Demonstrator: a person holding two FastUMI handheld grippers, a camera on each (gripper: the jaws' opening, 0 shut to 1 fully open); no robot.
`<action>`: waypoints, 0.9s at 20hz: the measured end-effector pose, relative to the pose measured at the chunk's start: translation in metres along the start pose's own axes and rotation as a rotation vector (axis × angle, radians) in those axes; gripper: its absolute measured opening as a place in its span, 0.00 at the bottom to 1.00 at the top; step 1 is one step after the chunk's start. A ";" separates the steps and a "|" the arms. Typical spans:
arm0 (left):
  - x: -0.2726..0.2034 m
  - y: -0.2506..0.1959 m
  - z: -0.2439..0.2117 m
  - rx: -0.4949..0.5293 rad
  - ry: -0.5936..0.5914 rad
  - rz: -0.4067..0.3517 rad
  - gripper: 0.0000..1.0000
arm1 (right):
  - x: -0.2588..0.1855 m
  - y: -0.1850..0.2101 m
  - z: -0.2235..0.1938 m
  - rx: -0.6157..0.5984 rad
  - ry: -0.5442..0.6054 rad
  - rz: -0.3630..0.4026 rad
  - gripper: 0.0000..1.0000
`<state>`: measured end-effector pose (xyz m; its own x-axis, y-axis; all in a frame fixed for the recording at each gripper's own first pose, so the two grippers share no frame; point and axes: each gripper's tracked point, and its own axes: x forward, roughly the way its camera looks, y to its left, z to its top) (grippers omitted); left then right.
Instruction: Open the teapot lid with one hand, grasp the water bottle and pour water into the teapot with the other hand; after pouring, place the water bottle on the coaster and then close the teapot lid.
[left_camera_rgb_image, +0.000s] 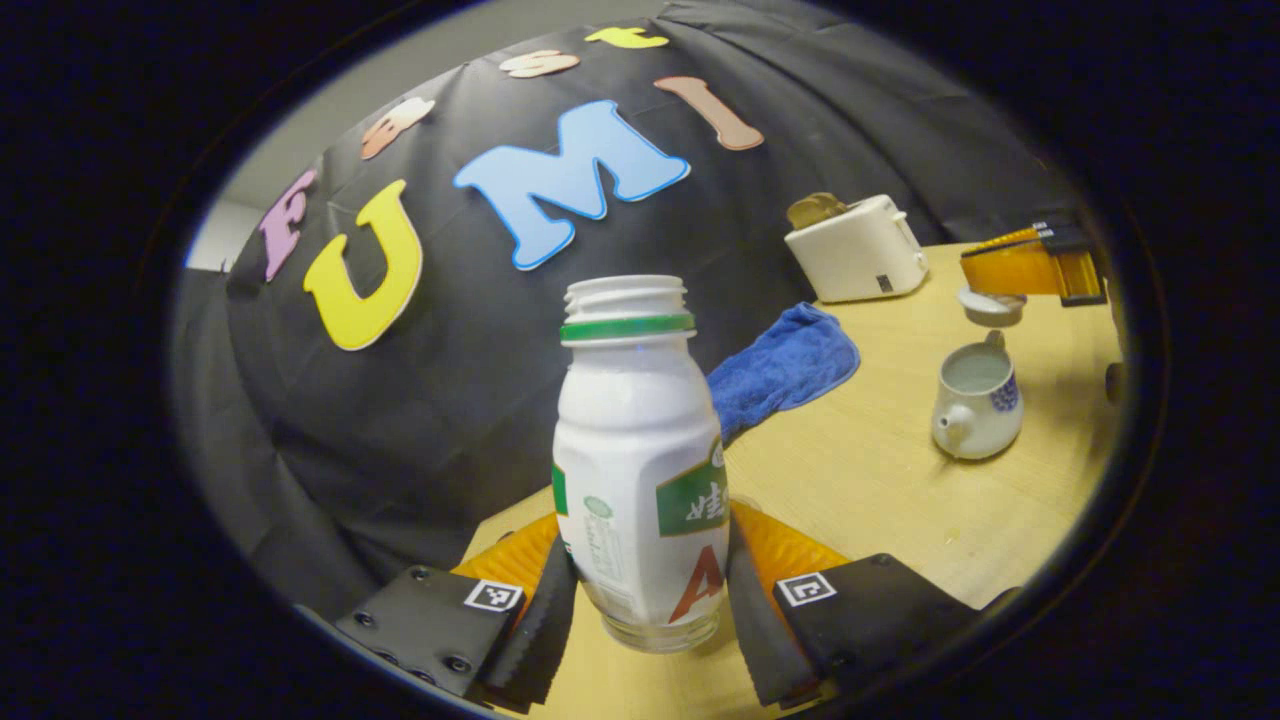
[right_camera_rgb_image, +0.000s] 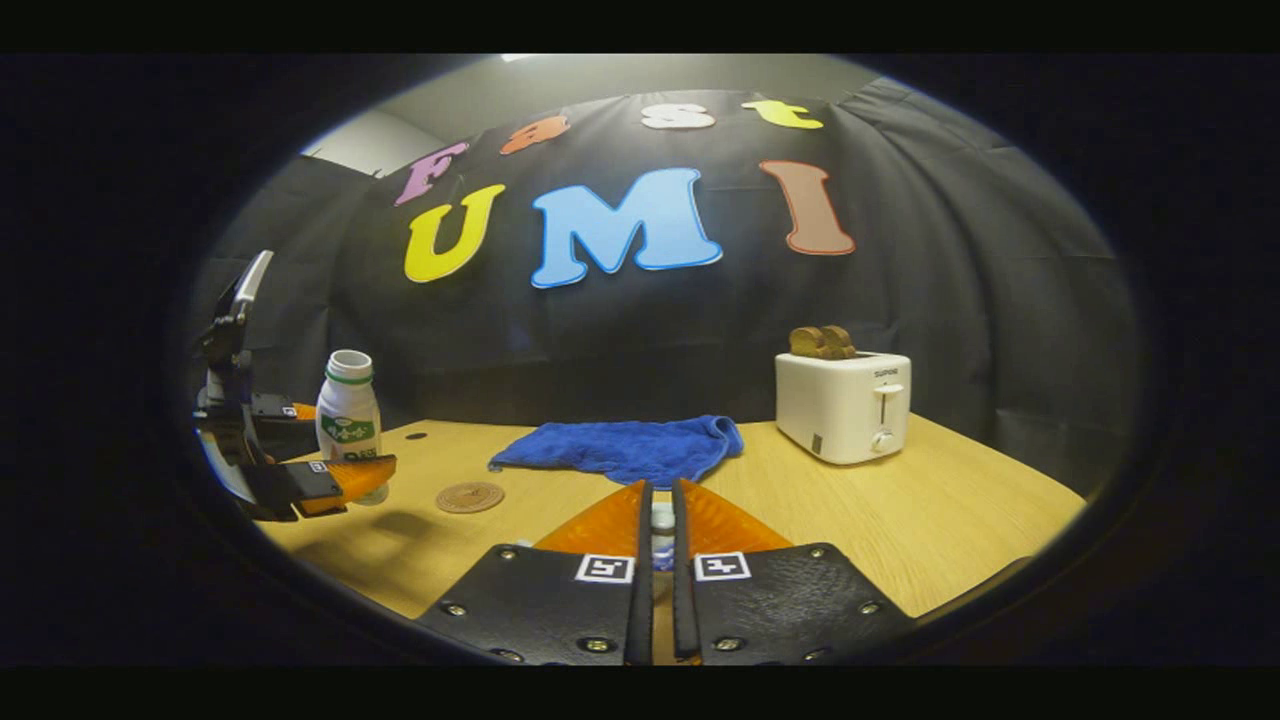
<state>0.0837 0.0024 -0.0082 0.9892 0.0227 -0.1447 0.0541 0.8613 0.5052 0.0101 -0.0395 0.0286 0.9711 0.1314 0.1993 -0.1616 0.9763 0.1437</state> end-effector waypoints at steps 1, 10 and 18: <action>0.000 0.005 -0.001 -0.042 -0.008 0.004 0.84 | 0.001 0.005 0.001 0.004 -0.004 0.012 0.08; -0.019 0.036 0.006 -0.387 -0.095 -0.035 0.77 | 0.012 0.036 -0.013 -0.032 0.026 0.059 0.08; -0.024 0.055 -0.009 -0.471 -0.089 -0.032 0.72 | 0.018 0.039 -0.024 -0.069 0.053 0.035 0.08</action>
<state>0.0618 0.0535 0.0153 0.9970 -0.0331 -0.0702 0.0372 0.9976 0.0580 0.0256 0.0048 0.0145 0.9734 0.1725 0.1510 -0.1847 0.9803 0.0706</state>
